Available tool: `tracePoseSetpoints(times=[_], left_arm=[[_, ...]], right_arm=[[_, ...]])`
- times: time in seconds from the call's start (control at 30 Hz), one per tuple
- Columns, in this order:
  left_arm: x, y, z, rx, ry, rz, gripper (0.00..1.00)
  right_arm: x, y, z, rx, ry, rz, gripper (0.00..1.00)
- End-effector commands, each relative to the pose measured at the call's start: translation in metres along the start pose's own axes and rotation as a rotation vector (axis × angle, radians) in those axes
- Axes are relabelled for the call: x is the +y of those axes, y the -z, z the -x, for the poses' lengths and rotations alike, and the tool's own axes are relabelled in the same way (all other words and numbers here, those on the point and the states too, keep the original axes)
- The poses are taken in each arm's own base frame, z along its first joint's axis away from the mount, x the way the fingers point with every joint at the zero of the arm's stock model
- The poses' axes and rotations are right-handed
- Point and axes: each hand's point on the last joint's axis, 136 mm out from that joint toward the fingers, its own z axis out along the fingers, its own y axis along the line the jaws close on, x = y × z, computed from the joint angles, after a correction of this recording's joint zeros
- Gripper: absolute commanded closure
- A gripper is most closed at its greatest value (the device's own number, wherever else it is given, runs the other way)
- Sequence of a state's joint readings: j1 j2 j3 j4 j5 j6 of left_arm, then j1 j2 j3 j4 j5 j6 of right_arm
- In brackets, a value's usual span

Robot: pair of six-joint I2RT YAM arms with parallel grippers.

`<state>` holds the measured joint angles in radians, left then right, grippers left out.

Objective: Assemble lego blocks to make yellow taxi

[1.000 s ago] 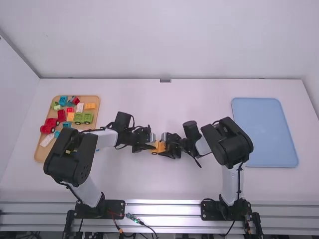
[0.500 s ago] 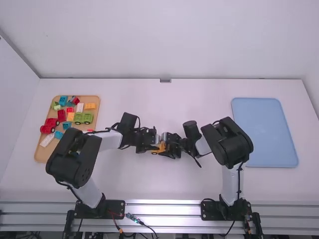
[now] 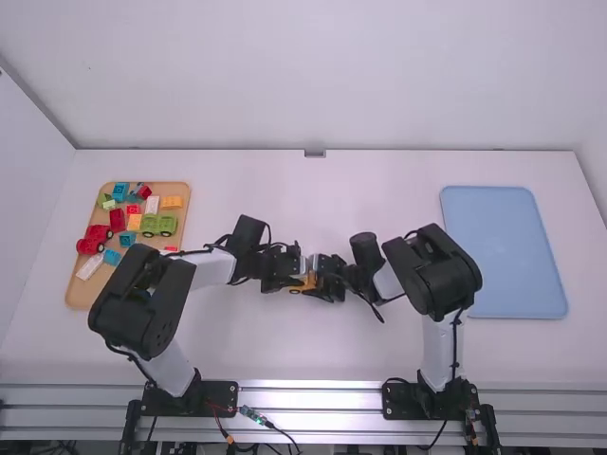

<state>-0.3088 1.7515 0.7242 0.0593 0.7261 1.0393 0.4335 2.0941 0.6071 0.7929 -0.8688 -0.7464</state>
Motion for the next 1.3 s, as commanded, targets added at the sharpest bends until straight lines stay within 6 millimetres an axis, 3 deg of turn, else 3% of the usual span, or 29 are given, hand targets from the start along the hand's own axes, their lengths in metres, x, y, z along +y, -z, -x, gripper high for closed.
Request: tracePoseSetpoints(times=[0.0, 0.37, 1.27], left_arm=[[0.002, 0.003, -0.014, 0.079, 0.032, 0.036, 0.98], [0.009, 0.004, -0.008, 0.064, 0.029, 0.047, 0.98], [0.014, 0.007, -0.021, 0.136, 0.068, 0.078, 0.98]], right_arm=[[0.008, 0.000, -0.011, 0.020, -0.029, 0.013, 0.50], [0.006, -0.003, -0.016, 0.062, -0.066, 0.053, 0.51], [0.003, -0.001, -0.021, 0.087, -0.079, 0.040, 0.52]])
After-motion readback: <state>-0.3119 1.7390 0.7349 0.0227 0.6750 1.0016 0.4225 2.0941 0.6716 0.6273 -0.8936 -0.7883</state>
